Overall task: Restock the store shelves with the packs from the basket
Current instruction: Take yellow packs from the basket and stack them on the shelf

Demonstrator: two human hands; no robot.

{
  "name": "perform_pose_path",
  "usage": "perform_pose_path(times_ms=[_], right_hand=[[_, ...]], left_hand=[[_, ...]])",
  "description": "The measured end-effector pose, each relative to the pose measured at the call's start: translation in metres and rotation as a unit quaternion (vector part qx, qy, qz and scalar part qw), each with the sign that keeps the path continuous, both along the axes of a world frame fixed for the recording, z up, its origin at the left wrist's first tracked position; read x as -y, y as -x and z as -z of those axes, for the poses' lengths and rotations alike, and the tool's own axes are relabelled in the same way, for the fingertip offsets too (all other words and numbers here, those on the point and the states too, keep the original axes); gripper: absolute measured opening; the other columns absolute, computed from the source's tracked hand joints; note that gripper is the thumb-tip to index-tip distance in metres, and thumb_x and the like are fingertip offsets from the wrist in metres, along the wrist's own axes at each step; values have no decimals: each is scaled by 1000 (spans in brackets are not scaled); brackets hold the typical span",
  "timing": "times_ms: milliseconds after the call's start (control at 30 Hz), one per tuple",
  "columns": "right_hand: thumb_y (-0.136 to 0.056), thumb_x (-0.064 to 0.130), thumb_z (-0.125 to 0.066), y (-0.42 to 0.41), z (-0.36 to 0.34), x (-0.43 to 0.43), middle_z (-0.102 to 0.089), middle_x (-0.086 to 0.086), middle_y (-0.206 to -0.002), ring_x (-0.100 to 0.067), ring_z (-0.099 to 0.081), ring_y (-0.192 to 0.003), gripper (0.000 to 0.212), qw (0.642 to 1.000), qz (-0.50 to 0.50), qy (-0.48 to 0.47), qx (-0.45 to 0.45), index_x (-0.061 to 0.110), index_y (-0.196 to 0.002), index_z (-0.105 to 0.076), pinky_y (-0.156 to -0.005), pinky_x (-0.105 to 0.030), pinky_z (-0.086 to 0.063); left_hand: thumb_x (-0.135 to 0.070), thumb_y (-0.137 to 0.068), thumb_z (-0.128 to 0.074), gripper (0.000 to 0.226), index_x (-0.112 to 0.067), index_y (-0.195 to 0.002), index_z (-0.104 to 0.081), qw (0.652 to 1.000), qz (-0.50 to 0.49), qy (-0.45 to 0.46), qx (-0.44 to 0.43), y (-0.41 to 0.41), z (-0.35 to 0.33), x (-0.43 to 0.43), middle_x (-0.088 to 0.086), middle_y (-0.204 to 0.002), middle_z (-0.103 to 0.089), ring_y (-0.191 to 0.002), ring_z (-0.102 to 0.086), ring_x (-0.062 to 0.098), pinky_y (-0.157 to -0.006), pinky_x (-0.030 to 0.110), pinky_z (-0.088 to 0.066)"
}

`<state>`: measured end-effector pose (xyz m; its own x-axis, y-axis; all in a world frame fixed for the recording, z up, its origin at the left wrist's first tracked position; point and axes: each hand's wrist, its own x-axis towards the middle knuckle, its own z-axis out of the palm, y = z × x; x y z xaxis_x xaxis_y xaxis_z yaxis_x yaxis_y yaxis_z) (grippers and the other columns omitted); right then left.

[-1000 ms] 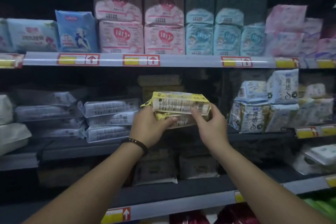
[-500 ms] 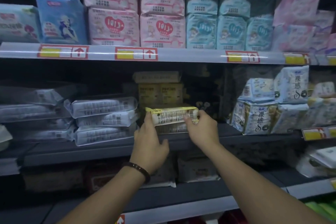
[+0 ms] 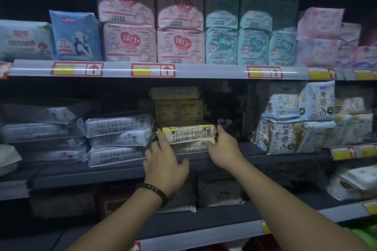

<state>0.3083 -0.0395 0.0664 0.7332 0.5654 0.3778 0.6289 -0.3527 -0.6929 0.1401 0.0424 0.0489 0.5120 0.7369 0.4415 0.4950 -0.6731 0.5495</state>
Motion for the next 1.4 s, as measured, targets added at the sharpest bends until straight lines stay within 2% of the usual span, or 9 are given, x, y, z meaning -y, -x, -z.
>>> perform_pose_path(times_ms=[133, 333, 533, 633, 733, 900, 1067, 1300, 1400], right_hand=[[-103, 28, -66, 46, 17, 49, -63, 5, -119, -15, -62, -111, 28, 997, 0, -74, 28, 26, -130, -60, -86, -27, -48], [-97, 19, -71, 108, 115, 105, -71, 10, -80, -3, -66, -81, 15, 994, -101, -31, -14, 29, -86, -70, -72, -23, -52], [-92, 12, -72, 146, 281, 145, -77, 4, -82, -2, -65, -68, 15, 977, -109, 161, -83, 27, -88, -74, -69, -26, -51], [-91, 26, -77, 156, 331, 145, -79, 1, -100, -15, -73, -92, 15, 930, -139, 321, -116, 22, -106, -77, -79, -24, -52], [-89, 33, -81, 163, 361, 144, -74, -8, -122, -26, -69, -115, 41, 881, -146, 434, -119, 15, -125, -72, -92, -28, -53], [-80, 47, -88, 171, 423, 133, -53, -15, -151, -36, -53, -137, 92, 811, -154, 557, -93, 14, -154, -43, -110, -43, -50], [-85, 54, -82, 180, 461, 131, -2, -16, -176, -48, 5, -161, 133, 744, -176, 643, -52, 10, -167, 14, -127, -63, -6], [-79, 49, -87, 179, 461, 134, -25, -20, -162, -43, -26, -150, 109, 753, -138, 642, -32, 14, -161, -24, -122, -57, -29], [-76, 41, -86, 175, 458, 142, -39, -17, -154, -37, -42, -143, 97, 782, -117, 608, -74, 20, -155, -33, -116, -52, -43]], left_hand=[[-41, -92, -68, 87, -25, -161, -19, 992, 85, -63, 61, 45, 17, 18, -6, -146, -39, -134, -42, 16, -114, 40, -43], [-45, -91, -58, 7, -38, -93, -60, 974, 198, -45, -101, 113, 103, 44, -22, -92, -64, -80, -58, -3, -75, 24, -52], [-49, -87, -54, 29, -28, -98, -70, 909, 228, 61, -344, 166, 247, 57, -9, -96, -74, -94, -69, 9, -83, 28, -54], [-44, -92, -62, 38, -25, -123, -72, 826, 274, 86, -485, 171, 280, 66, 1, -122, -74, -116, -67, 23, -96, 31, -53], [-40, -101, -59, 40, -22, -138, -63, 820, 294, 132, -472, 163, 281, 74, 3, -139, -66, -125, -61, 23, -101, 28, -45], [-43, -104, -55, 48, -20, -146, -56, 788, 271, 115, -541, 158, 303, 55, 6, -148, -59, -133, -56, 27, -106, 32, -43], [-39, -105, -54, 50, -18, -151, -52, 771, 265, 117, -567, 147, 317, 45, 7, -153, -53, -138, -52, 27, -109, 32, -42], [-36, -93, -75, 80, -15, -159, -35, 703, 275, 127, -644, 153, 373, 71, 11, -159, -43, -140, -49, 30, -106, 37, -46], [-24, -100, -63, 66, -18, -159, -36, 704, 264, 141, -644, 155, 393, 83, 15, -158, -43, -139, -50, 33, -104, 39, -46]])
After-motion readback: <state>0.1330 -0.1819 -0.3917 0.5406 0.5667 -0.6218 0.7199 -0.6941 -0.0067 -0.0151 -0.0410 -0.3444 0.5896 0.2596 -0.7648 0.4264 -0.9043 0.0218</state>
